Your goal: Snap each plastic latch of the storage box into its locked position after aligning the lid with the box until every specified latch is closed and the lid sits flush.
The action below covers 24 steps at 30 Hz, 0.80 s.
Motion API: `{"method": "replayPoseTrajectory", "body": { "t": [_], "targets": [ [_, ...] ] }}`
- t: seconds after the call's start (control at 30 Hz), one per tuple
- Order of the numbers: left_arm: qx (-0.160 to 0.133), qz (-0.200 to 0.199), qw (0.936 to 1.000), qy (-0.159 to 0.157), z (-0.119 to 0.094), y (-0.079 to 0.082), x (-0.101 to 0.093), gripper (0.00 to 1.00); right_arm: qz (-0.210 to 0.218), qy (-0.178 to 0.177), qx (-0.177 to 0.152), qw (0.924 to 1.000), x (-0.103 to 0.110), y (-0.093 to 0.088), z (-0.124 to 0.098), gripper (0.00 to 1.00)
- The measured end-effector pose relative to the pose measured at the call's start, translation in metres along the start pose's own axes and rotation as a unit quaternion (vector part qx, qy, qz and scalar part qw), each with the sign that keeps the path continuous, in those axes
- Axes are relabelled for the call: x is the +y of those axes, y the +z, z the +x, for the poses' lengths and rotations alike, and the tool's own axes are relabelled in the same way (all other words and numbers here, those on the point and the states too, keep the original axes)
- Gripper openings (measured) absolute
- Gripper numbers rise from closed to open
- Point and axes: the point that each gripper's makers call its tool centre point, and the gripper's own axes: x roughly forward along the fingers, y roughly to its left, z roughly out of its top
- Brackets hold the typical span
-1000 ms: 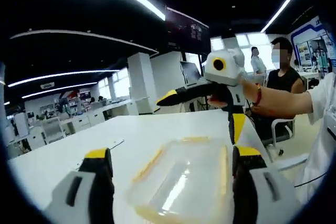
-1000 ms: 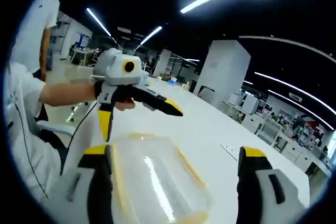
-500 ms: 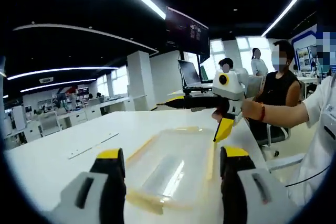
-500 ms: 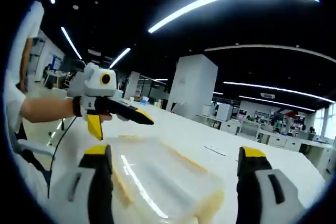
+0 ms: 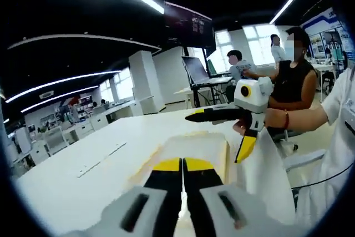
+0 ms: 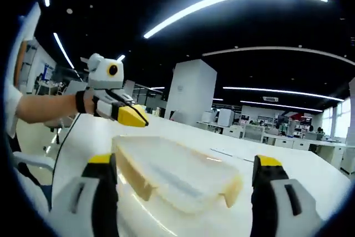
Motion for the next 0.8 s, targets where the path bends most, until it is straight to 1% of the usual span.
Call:
{"method": "replayPoseTrajectory", "body": {
  "t": [0.03,0.1,0.13,0.17,0.23,0.27,0.3,0.33,0.4,0.43,0.47,0.57,0.6,0.63,0.67,0.7,0.77,0.8],
  "targets": [
    [0.011,0.004,0.9999,-0.004,0.002,-0.001,-0.002,0.00,-0.002,0.001,0.002,1.0000,0.001,-0.001,-0.001,1.00],
    [0.057,0.008,0.9981,-0.019,0.009,-0.007,-0.008,0.00,0.000,0.002,0.002,1.0000,0.003,-0.003,-0.001,1.00],
    [0.068,0.017,0.9972,-0.025,0.014,-0.005,-0.010,0.00,0.003,0.001,0.004,1.0000,0.005,-0.005,0.001,1.00],
    [0.083,0.024,0.9958,-0.031,0.016,-0.005,-0.013,0.00,0.000,0.002,0.015,0.9999,0.008,-0.009,0.001,1.00],
    [0.096,0.017,0.9940,-0.050,0.019,-0.003,-0.018,0.00,-0.003,-0.004,0.018,0.9998,0.006,-0.011,0.001,1.00],
    [0.112,0.010,0.9918,-0.062,0.021,-0.002,-0.021,0.00,-0.003,-0.003,0.017,0.9998,0.005,-0.012,0.000,1.00],
    [0.126,0.015,0.9904,-0.056,0.023,-0.001,-0.018,0.00,0.000,-0.004,0.017,0.9998,0.001,-0.011,0.002,1.00],
    [0.135,0.026,0.9887,-0.058,0.025,0.000,-0.016,0.00,0.005,-0.005,0.014,0.9999,0.001,-0.011,0.002,1.00],
    [0.157,0.040,0.9840,-0.073,0.027,0.000,-0.020,0.00,0.009,-0.003,0.011,0.9999,0.000,-0.009,0.002,1.00],
    [0.171,0.044,0.9812,-0.079,0.030,0.001,-0.021,0.00,0.010,-0.010,0.014,0.9998,-0.003,-0.010,0.003,1.00],
    [0.175,0.046,0.9802,-0.080,0.030,0.001,-0.021,0.00,0.009,-0.013,0.015,0.9998,-0.004,-0.010,0.003,1.00],
    [0.213,0.050,0.9692,-0.114,0.035,0.002,-0.029,0.00,0.008,-0.021,0.016,0.9996,-0.005,-0.011,0.004,1.00],
    [0.216,0.051,0.9682,-0.116,0.036,0.002,-0.029,0.00,0.009,-0.021,0.014,0.9996,-0.004,-0.011,0.005,1.00],
    [0.240,0.058,0.9616,-0.121,0.036,0.000,-0.028,0.00,0.013,-0.024,0.013,0.9995,-0.004,-0.011,0.005,1.00],
    [0.250,0.066,0.9583,-0.121,0.038,0.001,-0.027,0.00,0.018,-0.025,0.012,0.9994,-0.005,-0.012,0.005,1.00],
    [0.257,0.066,0.9561,-0.124,0.040,0.002,-0.029,0.00,0.020,-0.028,0.012,0.9993,-0.001,-0.012,0.003,1.00],
    [0.261,0.066,0.9531,-0.138,0.043,0.005,-0.036,0.00,0.015,-0.038,0.015,0.9991,0.001,-0.014,0.001,1.00],
    [0.273,0.070,0.9493,-0.140,0.045,0.004,-0.035,0.00,0.013,-0.044,0.014,0.9989,0.000,-0.013,0.001,1.00]
  ]
}}
